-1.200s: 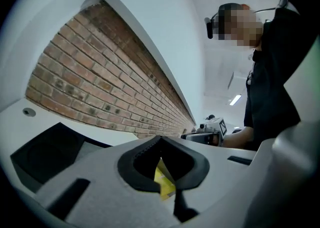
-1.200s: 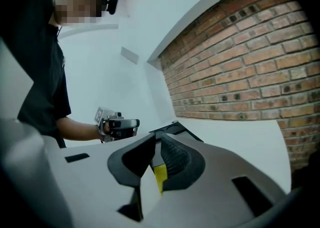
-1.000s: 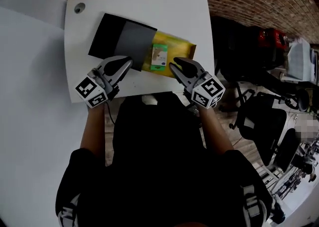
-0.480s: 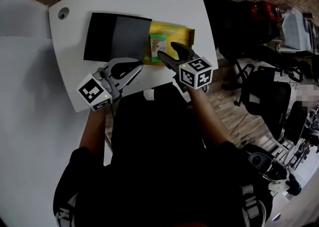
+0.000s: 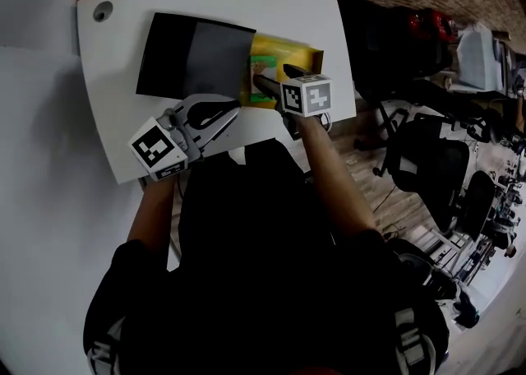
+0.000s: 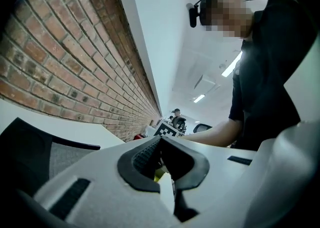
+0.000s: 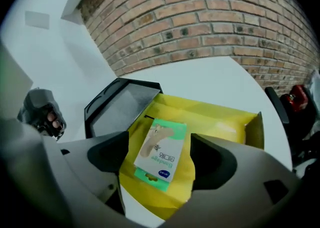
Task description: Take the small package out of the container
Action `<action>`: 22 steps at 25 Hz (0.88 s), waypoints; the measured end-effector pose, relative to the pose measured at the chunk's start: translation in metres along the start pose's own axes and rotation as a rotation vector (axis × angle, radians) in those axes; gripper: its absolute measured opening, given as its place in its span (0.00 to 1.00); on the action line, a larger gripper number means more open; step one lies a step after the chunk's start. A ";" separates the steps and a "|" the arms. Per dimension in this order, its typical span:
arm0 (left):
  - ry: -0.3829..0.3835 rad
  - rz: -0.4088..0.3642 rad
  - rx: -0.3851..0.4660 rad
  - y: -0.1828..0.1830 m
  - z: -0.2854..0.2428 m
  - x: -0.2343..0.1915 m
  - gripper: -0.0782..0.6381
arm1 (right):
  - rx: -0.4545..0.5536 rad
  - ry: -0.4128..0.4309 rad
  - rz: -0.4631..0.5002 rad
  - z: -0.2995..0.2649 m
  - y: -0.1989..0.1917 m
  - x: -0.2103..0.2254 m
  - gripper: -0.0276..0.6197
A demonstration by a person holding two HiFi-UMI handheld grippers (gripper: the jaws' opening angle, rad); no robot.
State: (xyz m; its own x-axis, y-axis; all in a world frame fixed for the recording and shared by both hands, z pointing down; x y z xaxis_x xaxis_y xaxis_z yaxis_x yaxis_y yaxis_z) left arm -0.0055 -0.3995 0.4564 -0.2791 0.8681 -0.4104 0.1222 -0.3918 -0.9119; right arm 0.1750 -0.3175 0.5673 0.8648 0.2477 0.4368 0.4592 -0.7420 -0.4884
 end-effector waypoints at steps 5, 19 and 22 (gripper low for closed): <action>-0.006 0.015 0.009 -0.004 0.001 -0.006 0.13 | -0.066 -0.012 -0.079 -0.018 -0.004 0.009 0.63; 0.029 0.036 0.027 -0.011 0.021 -0.028 0.13 | -0.234 -0.066 -0.018 -0.048 -0.012 0.010 0.65; 0.032 0.042 0.026 -0.011 0.024 -0.029 0.13 | -0.257 -0.097 0.018 -0.049 -0.011 0.007 0.65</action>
State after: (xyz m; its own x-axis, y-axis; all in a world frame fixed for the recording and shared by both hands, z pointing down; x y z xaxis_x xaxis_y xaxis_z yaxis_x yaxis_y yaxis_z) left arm -0.0215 -0.4275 0.4787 -0.2435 0.8598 -0.4489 0.1085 -0.4358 -0.8935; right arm 0.1657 -0.3381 0.6132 0.8934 0.2828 0.3492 0.3879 -0.8776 -0.2817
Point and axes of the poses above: the fingertips, and each gripper's own axes: z backward along the fingers, x to its right, y out of its top, the point moved 6 cm from there along z, backward along the fingers, and after that the axes turned 10 degrees about y, right-handed, at the moved point
